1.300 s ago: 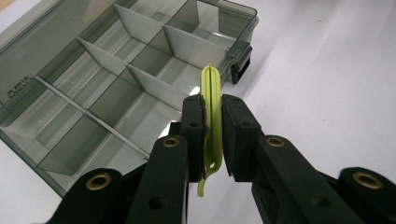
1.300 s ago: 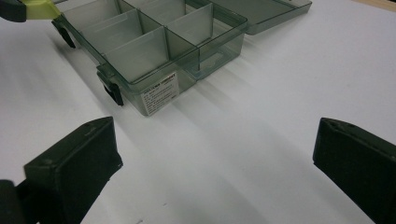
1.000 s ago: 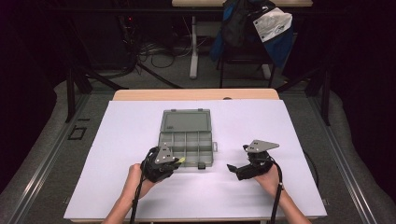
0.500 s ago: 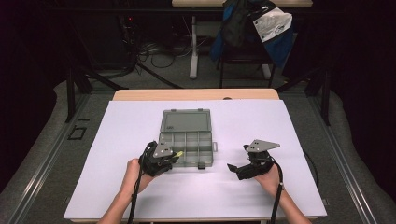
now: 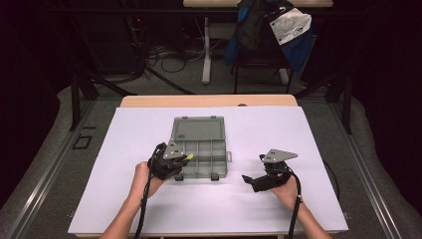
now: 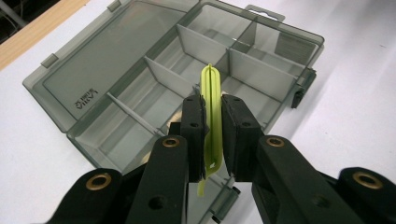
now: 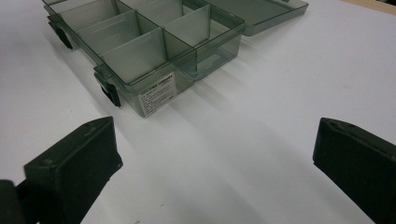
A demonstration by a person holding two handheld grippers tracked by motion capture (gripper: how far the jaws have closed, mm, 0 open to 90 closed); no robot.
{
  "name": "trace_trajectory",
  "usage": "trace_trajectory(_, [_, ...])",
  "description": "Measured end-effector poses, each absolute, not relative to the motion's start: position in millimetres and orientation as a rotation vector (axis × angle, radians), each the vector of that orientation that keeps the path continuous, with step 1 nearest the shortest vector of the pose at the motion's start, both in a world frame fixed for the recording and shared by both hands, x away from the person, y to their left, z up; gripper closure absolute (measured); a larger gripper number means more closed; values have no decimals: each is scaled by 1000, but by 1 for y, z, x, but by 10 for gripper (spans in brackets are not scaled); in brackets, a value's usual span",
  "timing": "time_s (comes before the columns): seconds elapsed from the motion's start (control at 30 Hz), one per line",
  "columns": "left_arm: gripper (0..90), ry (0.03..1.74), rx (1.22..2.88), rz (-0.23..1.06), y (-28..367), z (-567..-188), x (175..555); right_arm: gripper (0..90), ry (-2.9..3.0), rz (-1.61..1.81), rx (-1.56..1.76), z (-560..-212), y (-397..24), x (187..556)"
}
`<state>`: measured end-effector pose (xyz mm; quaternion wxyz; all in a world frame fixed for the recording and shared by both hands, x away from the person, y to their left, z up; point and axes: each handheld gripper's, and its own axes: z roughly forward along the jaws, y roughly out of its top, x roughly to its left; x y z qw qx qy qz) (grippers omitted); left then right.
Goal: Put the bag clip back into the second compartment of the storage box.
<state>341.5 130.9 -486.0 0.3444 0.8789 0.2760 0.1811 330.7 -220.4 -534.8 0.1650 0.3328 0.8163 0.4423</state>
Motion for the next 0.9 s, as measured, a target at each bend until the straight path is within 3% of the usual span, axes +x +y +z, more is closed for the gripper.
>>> trace_trajectory(0.9, [793,843,2230,456,127,-495,378,0,2321,1260,948,-534,-222,331])
